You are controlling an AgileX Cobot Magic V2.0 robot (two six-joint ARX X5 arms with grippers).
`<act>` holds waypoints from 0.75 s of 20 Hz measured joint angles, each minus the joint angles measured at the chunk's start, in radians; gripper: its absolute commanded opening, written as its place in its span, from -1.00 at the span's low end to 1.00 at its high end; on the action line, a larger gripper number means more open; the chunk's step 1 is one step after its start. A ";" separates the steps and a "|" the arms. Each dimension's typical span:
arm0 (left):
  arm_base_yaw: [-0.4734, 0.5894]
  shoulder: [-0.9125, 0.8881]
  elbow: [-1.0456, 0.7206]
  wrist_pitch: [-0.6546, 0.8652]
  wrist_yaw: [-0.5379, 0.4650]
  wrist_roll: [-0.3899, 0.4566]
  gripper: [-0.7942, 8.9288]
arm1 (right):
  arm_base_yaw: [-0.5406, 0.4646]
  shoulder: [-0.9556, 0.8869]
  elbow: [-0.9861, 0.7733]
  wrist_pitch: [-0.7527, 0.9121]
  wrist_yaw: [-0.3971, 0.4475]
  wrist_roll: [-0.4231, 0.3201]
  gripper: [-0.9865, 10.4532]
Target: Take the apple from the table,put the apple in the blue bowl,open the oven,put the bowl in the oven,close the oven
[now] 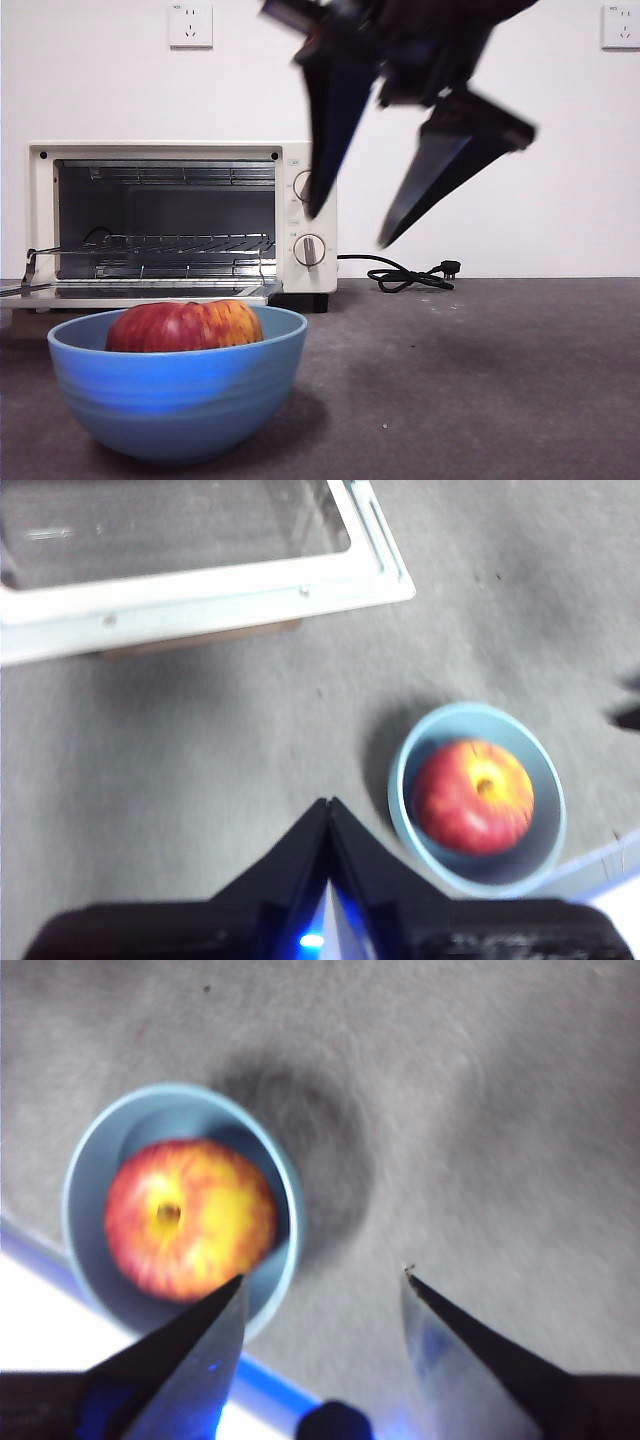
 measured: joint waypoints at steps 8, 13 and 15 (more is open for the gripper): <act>0.000 -0.085 0.000 -0.115 0.000 0.001 -0.85 | 0.015 0.179 0.043 0.069 -0.008 -0.023 -0.39; 0.000 -0.085 0.000 -0.124 0.000 0.001 -0.85 | 0.024 0.234 0.043 0.108 -0.007 -0.022 -0.52; 0.000 -0.085 0.000 -0.124 0.000 0.001 -0.85 | 0.028 0.243 0.043 0.106 -0.006 -0.022 -0.70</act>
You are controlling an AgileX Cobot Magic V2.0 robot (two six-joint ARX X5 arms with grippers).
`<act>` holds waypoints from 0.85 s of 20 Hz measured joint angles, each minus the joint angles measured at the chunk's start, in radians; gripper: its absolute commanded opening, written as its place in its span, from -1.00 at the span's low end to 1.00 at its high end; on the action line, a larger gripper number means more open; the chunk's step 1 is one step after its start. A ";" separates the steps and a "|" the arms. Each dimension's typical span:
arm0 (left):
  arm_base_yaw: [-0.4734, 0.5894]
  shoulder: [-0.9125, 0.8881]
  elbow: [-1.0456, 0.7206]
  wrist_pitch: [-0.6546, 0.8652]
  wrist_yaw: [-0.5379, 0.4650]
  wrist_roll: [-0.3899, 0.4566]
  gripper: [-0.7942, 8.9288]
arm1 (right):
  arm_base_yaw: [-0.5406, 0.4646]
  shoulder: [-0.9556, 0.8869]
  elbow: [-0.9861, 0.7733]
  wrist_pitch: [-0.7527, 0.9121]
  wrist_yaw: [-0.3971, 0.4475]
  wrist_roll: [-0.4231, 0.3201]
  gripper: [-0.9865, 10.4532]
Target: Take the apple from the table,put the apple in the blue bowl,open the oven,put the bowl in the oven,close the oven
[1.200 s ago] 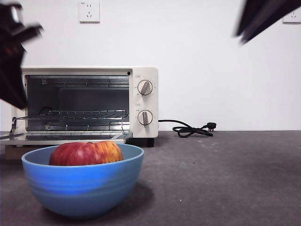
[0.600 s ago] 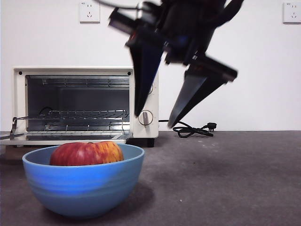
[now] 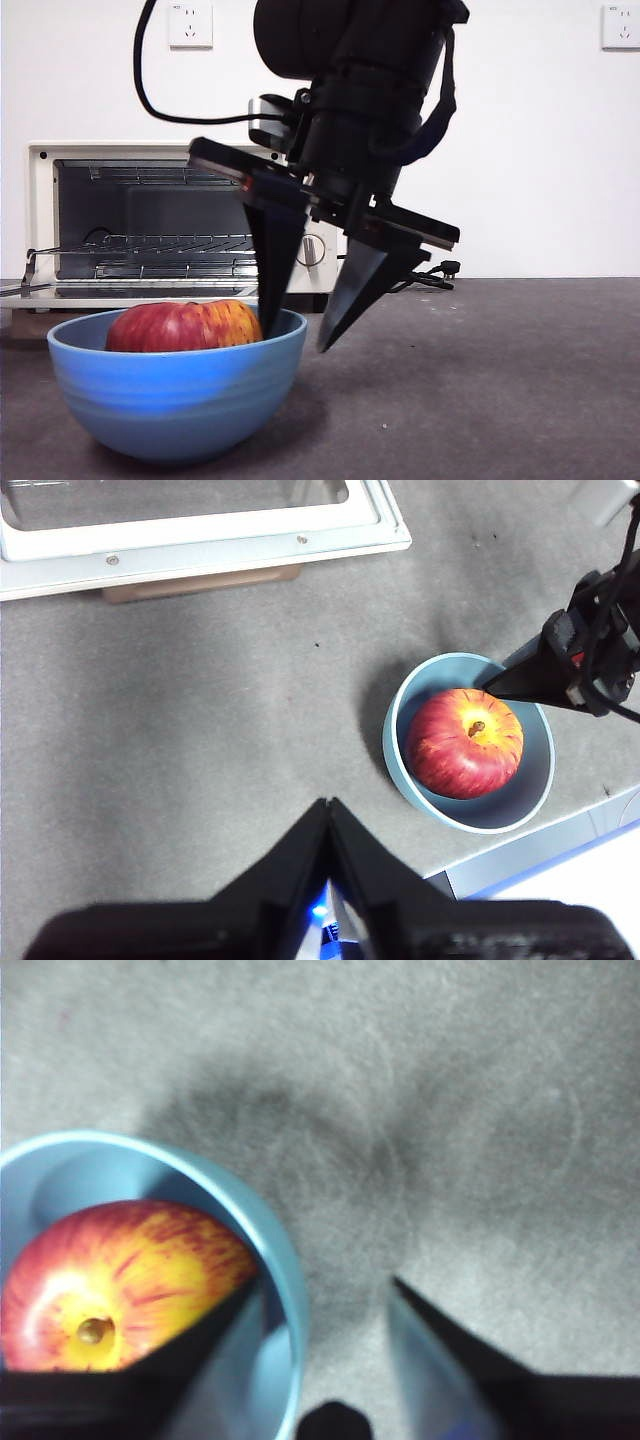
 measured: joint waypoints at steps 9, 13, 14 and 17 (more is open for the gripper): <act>0.000 0.000 0.000 0.000 0.000 0.001 -0.85 | 0.016 0.000 0.000 0.017 0.043 -0.004 -0.84; 0.000 0.000 0.000 0.000 0.000 0.001 -0.85 | 0.019 0.001 0.077 -0.092 0.067 -0.004 -0.84; 0.000 0.000 0.000 0.000 0.000 0.001 -0.85 | 0.024 0.001 0.126 -0.131 0.090 -0.004 -0.84; 0.000 0.000 0.000 -0.002 0.010 0.001 -0.85 | 0.026 0.001 0.295 -0.192 0.121 -0.023 -0.84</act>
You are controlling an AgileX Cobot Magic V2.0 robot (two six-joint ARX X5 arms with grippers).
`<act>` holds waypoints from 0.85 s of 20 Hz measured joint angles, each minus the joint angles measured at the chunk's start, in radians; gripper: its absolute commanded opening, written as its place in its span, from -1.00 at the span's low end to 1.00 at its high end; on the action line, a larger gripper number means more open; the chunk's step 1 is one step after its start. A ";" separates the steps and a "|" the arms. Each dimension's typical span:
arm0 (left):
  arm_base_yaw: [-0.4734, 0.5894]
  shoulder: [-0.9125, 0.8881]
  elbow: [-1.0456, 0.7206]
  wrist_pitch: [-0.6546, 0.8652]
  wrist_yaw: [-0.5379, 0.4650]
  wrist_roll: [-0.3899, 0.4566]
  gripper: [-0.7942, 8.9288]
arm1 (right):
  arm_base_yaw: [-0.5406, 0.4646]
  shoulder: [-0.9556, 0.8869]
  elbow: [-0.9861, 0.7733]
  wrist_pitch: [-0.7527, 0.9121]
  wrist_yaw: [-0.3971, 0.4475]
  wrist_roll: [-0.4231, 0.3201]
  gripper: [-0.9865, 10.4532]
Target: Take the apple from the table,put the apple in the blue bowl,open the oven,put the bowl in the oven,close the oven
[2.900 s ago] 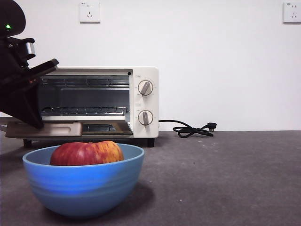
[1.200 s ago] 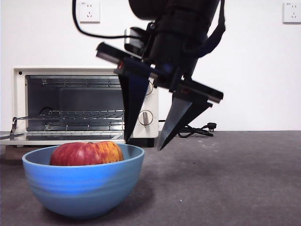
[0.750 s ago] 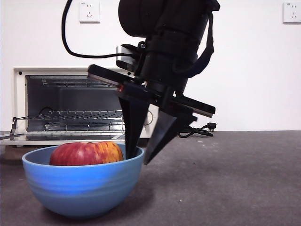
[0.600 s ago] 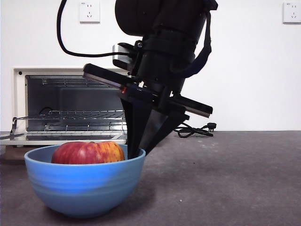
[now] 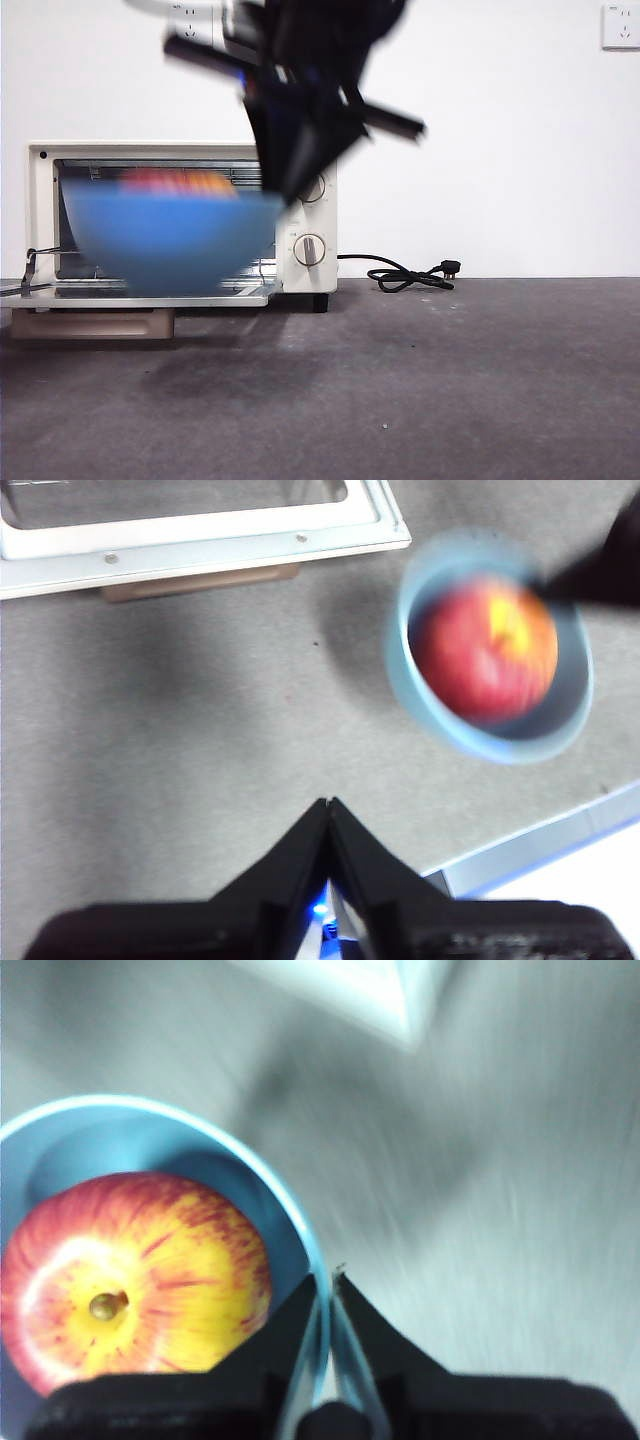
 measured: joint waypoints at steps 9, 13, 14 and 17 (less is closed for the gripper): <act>0.000 0.000 0.000 0.000 0.069 0.000 -0.85 | -0.097 0.347 0.580 -0.158 0.010 -0.037 -0.84; 0.000 0.000 0.000 -0.015 0.069 0.000 -0.85 | -0.157 0.541 0.888 -0.193 -0.057 0.003 -0.84; 0.000 0.000 0.000 -0.019 0.069 0.000 -0.85 | -0.171 0.575 0.944 -0.196 -0.060 0.023 -0.84; 0.000 0.000 0.000 -0.020 0.069 0.000 -0.85 | -0.208 0.632 1.021 -0.194 -0.062 0.084 -0.84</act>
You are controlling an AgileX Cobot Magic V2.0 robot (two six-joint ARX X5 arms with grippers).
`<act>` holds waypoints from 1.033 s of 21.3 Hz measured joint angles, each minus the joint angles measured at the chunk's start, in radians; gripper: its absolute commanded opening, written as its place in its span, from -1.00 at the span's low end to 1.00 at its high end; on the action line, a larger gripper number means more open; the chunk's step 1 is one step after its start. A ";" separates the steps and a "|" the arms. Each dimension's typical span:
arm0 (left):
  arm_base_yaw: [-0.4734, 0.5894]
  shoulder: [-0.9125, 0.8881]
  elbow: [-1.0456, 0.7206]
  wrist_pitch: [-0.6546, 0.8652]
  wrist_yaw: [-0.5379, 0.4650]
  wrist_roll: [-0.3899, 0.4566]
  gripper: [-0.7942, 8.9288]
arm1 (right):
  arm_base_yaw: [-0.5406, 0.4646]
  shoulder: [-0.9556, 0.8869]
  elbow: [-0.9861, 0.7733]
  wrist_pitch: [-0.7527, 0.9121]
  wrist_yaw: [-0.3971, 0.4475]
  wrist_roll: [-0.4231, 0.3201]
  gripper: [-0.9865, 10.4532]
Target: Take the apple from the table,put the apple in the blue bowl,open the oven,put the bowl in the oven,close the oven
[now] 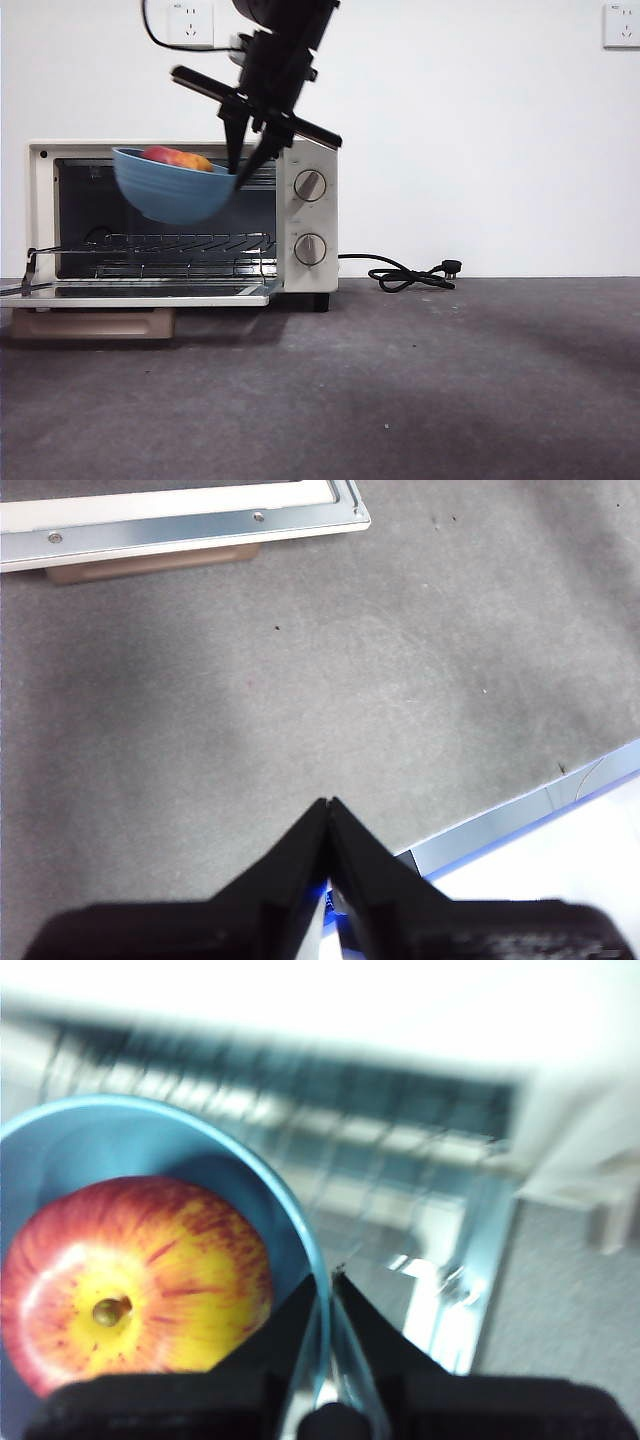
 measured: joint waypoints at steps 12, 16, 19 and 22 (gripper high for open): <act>0.000 0.000 0.000 -0.002 0.000 0.000 -0.85 | -0.035 0.032 0.002 0.065 0.055 0.090 -0.85; 0.000 0.000 0.000 -0.010 0.000 0.000 -0.85 | -0.037 0.053 0.002 0.082 0.065 0.101 -0.85; 0.000 0.000 0.000 -0.026 0.000 0.000 -0.85 | -0.037 0.054 0.002 0.090 0.100 0.103 -0.85; 0.000 0.000 0.000 -0.026 0.000 0.000 -0.85 | -0.038 0.054 0.002 0.093 0.105 0.104 -0.85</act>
